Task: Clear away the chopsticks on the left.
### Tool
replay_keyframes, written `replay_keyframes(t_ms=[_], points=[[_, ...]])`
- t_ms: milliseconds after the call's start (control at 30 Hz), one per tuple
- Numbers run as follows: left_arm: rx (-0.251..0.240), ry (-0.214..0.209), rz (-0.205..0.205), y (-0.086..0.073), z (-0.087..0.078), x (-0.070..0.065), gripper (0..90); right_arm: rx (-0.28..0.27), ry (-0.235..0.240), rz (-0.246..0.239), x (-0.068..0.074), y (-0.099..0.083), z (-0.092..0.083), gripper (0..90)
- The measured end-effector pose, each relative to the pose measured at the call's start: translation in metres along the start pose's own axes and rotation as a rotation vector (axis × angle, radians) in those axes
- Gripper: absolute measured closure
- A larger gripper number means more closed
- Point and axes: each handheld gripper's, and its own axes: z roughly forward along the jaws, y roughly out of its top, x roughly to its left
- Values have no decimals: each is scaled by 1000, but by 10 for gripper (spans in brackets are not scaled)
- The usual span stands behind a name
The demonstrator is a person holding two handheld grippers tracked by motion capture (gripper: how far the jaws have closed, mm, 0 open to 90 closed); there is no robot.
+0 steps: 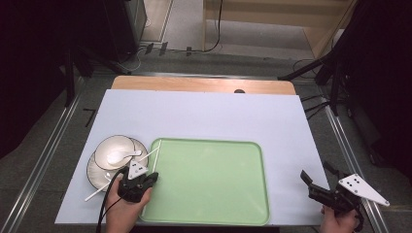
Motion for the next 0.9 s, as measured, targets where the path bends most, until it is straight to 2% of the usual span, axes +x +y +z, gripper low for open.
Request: replay_keyframes(t_ms=[200,433,567,767,800,833,900], points=[[-58,-82,28,2,-15,7,790,2,1,2,0,0,1,133],[-101,-112,40,1,-38,21,717,0,2,1,0,0,1,133],[-123,-103,46,-3,-55,35,707,1,2,2,0,0,1,133],[-110,-63,67,-11,-75,58,703,-2,2,-3,0,0,1,133],[-110,-63,67,-11,-75,58,704,-2,1,-3,0,0,2,133],[-111,-54,78,-14,-80,65,704,-2,1,-2,0,1,2,133],[-110,-52,83,-16,-82,68,706,0,3,0,0,1,2,133]])
